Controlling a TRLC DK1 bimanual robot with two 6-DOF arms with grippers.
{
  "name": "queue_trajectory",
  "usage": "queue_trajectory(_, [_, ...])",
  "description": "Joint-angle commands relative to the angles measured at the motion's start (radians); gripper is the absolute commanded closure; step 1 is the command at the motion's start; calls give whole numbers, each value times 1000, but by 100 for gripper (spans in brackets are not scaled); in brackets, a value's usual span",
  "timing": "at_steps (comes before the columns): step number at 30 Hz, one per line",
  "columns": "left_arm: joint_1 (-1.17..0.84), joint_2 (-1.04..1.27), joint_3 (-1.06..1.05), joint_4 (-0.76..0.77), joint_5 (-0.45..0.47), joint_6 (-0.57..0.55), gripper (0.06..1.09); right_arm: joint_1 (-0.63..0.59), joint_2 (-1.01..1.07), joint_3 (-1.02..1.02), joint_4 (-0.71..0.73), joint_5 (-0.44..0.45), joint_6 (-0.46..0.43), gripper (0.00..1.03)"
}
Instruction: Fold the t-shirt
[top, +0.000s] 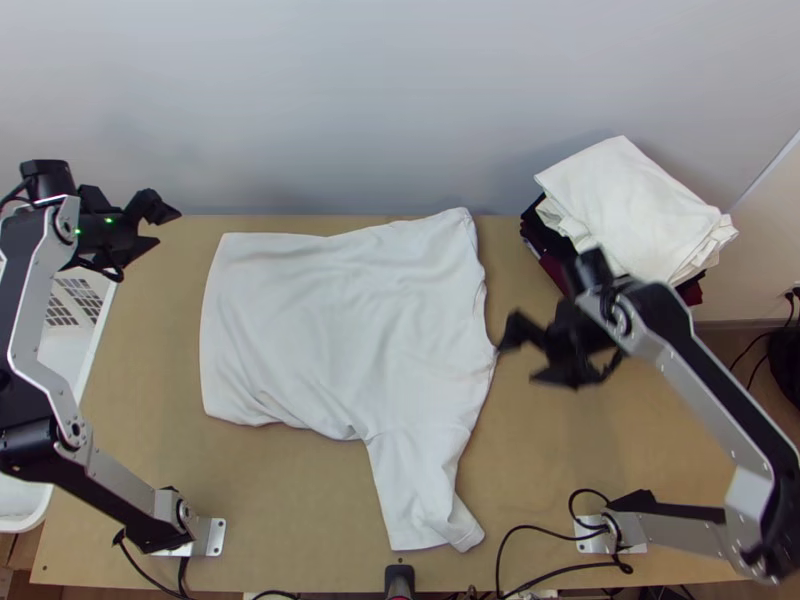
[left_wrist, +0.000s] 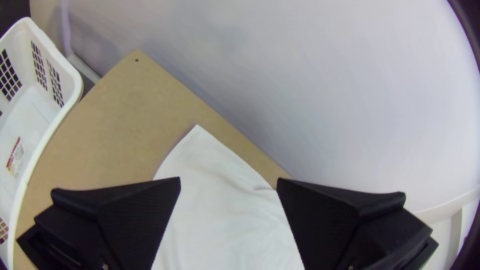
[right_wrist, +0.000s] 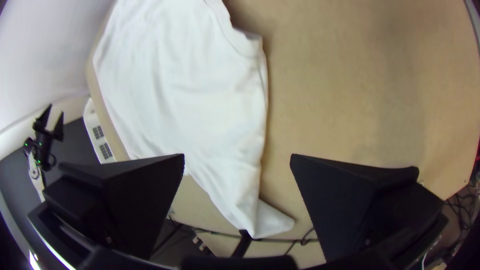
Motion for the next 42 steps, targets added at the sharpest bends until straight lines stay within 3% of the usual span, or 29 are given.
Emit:
queue_trajectory(1, [9, -28, -16, -20, 10, 13, 15, 60, -55, -118, -36, -18, -24, 18])
queue_trajectory(4, [8, -42, -29, -20, 10, 11, 15, 92, -54, -207, -35, -44, -32, 32])
queue_trajectory(10, [8, -86, -69, -20, 10, 10, 15, 134, 25, -264, 21, -156, -44, 35])
queue_trajectory(12, [8, -105, -88, -20, 8, 13, 15, 140, 45, -267, 71, -156, -44, 49])
queue_trajectory(13, [9, -113, -97, -20, 8, 14, 15, 143, 61, -267, 93, -156, -44, 51])
queue_trajectory(27, [47, -172, -135, -21, 2, 28, 15, 221, 250, -264, 248, -161, -44, 51])
queue_trajectory(30, [51, -180, -146, -23, 2, 33, 15, 224, 273, -258, 283, -159, -44, 70])
queue_trajectory(33, [54, -182, -154, -23, 2, 40, 15, 236, 293, -255, 283, -159, -45, 72])
queue_trajectory(34, [54, -182, -157, -29, 4, 48, 15, 236, 295, -255, 284, -159, -47, 77])
queue_trajectory(38, [38, -177, -180, -98, 4, 178, 15, 233, 282, -255, 307, -149, -58, 100])
queue_trajectory(42, [18, -168, -212, -248, 4, 404, 15, 210, 249, -248, 310, -130, -61, 100])
